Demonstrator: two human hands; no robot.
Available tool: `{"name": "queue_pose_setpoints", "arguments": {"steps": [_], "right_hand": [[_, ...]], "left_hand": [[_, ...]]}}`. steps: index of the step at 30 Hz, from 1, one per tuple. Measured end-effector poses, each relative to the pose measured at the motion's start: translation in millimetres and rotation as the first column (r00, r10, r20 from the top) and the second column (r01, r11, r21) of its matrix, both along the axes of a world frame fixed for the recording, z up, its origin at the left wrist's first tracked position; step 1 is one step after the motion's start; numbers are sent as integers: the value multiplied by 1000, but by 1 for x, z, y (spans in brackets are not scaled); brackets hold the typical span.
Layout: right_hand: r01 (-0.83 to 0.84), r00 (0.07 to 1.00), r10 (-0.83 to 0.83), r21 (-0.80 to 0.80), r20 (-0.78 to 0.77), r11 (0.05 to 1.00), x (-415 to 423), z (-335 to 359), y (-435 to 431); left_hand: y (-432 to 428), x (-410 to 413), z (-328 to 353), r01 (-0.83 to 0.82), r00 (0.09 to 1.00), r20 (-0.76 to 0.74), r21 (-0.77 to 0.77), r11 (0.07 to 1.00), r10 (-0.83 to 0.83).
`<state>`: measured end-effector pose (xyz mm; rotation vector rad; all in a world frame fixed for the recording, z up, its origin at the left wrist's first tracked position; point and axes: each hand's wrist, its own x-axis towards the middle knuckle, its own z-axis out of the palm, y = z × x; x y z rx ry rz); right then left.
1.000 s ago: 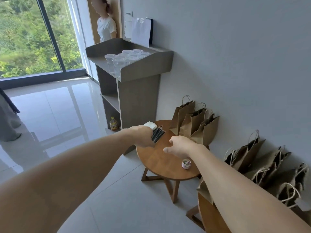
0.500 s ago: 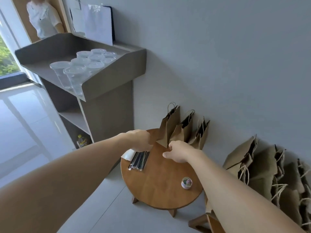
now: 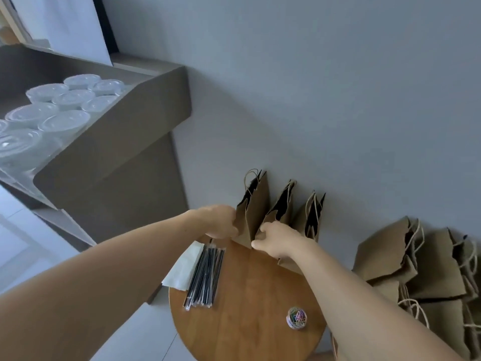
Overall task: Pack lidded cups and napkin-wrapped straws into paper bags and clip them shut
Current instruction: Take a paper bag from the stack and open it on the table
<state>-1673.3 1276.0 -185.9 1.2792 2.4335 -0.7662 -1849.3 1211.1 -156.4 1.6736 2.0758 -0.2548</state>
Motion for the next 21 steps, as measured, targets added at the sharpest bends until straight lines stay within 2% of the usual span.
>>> {"name": "queue_pose_setpoints", "arguments": {"steps": [6, 12, 17, 21], "right_hand": [[225, 974, -225, -32, 11, 974, 23, -26, 38], [438, 899, -436, -51, 46, 897, 39, -29, 36], [594, 804, -590, -57, 70, 803, 47, -28, 33], [653, 756, -652, 6, 64, 757, 52, -34, 43]], "left_hand": [[70, 8, -31, 228, 973, 52, -32, 973, -226], [127, 17, -44, 498, 865, 82, -32, 866, -495], [152, 22, -47, 617, 780, 141, -9, 787, -610], [157, 26, -50, 631, 768, 167, -38, 775, -618]]}}
